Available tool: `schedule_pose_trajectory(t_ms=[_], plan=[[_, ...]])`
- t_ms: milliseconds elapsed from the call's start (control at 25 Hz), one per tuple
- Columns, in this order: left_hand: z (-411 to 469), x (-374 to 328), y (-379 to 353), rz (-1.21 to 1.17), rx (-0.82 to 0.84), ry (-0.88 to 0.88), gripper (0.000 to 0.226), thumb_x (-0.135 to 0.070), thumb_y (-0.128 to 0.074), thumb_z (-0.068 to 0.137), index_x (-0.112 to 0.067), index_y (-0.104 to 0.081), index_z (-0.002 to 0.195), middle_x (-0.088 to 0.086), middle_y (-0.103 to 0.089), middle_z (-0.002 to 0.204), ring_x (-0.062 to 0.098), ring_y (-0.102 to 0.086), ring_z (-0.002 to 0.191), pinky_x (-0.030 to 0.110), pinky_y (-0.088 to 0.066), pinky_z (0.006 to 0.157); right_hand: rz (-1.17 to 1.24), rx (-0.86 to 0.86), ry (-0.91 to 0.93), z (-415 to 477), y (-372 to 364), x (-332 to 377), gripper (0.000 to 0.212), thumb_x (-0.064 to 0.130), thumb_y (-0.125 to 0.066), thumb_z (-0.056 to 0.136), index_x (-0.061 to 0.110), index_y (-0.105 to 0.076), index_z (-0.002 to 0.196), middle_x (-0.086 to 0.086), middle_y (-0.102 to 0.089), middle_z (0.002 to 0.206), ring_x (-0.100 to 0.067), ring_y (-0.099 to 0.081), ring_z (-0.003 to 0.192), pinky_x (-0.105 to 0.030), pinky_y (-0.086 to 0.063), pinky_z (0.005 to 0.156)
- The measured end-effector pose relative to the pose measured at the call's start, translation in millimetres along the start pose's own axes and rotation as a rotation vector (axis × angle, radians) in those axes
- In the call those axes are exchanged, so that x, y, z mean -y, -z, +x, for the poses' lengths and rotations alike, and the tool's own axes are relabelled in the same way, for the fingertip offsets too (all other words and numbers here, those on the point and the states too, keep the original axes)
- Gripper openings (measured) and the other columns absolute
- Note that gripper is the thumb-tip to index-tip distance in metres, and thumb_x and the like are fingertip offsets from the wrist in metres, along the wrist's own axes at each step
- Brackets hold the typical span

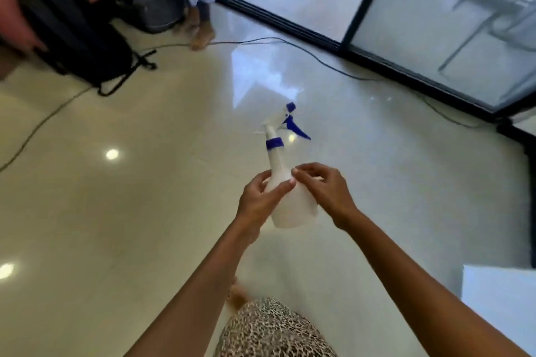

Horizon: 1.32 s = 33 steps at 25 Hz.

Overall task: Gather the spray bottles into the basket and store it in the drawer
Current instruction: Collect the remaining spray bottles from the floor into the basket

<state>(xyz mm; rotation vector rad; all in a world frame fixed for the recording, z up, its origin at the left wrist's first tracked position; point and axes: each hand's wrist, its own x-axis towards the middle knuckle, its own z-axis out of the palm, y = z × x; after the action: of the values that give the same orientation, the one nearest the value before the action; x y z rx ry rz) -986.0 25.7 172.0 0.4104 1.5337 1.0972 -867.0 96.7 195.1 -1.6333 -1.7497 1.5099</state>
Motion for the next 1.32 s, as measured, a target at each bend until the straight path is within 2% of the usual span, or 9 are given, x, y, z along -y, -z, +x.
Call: schedule_pose_trajectory(t_ms=[120,240,400,600,760,1000,1080,1200,1320], plan=[[-31.9,-17.9,-62.1,0.072,0.119,-0.081,0.051,-0.045,-0.071,0.069,-0.033,-0.047,0.113,-0.001,-0.059,0.114,0.018,-0.061,0.096,0.034,-0.055,0.075,0.016,-0.156,0.044,-44.7,67.0,-1.4,0.025,0.035,-0.06,0.086,0.018,-0.064,0.102,0.004,-0.062,0.096,-0.007,-0.06,0.082,-0.018,-0.048,0.065],[-77.1,-25.5,-131.4,0.18,0.225,-0.161,0.059,-0.046,-0.071,0.069,-0.03,-0.046,0.119,-0.002,-0.056,0.116,0.02,-0.059,0.099,0.034,-0.055,0.077,0.06,-0.321,0.077,-106.2,135.3,-15.2,0.02,0.035,-0.059,0.086,0.021,-0.063,0.1,0.007,-0.061,0.095,-0.006,-0.06,0.081,-0.017,-0.048,0.065],[-146.8,-23.8,-224.2,0.261,0.402,-0.281,0.053,-0.041,-0.071,0.071,-0.029,-0.046,0.117,-0.002,-0.056,0.118,0.019,-0.058,0.099,0.034,-0.053,0.079,0.08,-0.53,0.106,-200.3,215.2,-42.8,0.024,0.034,-0.058,0.088,0.018,-0.06,0.105,0.003,-0.061,0.104,-0.015,-0.061,0.088,-0.024,-0.052,0.073],[-258.0,-4.8,-351.1,0.354,0.727,-0.372,0.056,-0.036,-0.071,0.072,-0.027,-0.047,0.121,0.0,-0.057,0.12,0.021,-0.058,0.103,0.036,-0.052,0.083,0.101,-0.924,0.071,-343.4,315.0,-90.0,0.03,0.037,-0.061,0.085,0.016,-0.062,0.106,-0.003,-0.066,0.111,-0.018,-0.063,0.092,-0.032,-0.056,0.077],[-336.4,17.0,-431.4,0.409,0.891,-0.418,0.066,-0.04,-0.074,0.067,-0.022,-0.047,0.125,0.002,-0.057,0.124,0.024,-0.058,0.105,0.044,-0.052,0.09,0.142,-1.128,0.008,-439.4,374.7,-124.3,0.039,0.039,-0.062,0.084,0.019,-0.056,0.117,-0.006,-0.065,0.12,-0.019,-0.063,0.096,-0.03,-0.053,0.079],[-424.9,69.2,-543.8,0.536,1.113,-0.547,0.07,-0.046,-0.078,0.06,-0.028,-0.048,0.121,-0.009,-0.055,0.116,0.017,-0.055,0.099,0.032,-0.045,0.081,0.192,-1.528,0.035,-560.8,445.2,-173.5,0.047,0.04,-0.066,0.079,0.022,-0.049,0.12,0.007,-0.059,0.113,-0.013,-0.059,0.103,-0.02,-0.049,0.081],[-443.4,91.4,-572.0,0.572,1.214,-0.567,0.068,-0.047,-0.079,0.058,-0.031,-0.05,0.117,-0.009,-0.058,0.115,0.018,-0.058,0.1,0.031,-0.047,0.08,0.116,-1.603,0.014,-592.3,466.9,-187.1,0.058,0.039,-0.069,0.078,0.023,-0.043,0.127,0.005,-0.056,0.122,-0.011,-0.055,0.104,-0.026,-0.049,0.086],[-472.9,127.9,-622.2,0.631,1.354,-0.568,0.071,-0.046,-0.08,0.057,-0.031,-0.049,0.119,-0.009,-0.057,0.116,0.02,-0.058,0.102,0.03,-0.046,0.078,-0.045,-1.612,-0.063,-638.8,505.1,-213.2,0.073,0.035,-0.07,0.078,0.025,-0.029,0.137,0.003,-0.048,0.136,-0.009,-0.05,0.109,-0.027,-0.045,0.089],[-499.4,158.9,-673.3,0.676,1.479,-0.62,0.07,-0.044,-0.081,0.058,-0.032,-0.049,0.118,-0.012,-0.055,0.112,0.015,-0.055,0.099,0.025,-0.044,0.074,-0.156,-1.591,-0.196,-676.7,540.8,-242.3,0.064,0.03,-0.067,0.082,0.025,-0.034,0.137,0.001,-0.049,0.137,-0.013,-0.051,0.113,-0.03,-0.045,0.093]])
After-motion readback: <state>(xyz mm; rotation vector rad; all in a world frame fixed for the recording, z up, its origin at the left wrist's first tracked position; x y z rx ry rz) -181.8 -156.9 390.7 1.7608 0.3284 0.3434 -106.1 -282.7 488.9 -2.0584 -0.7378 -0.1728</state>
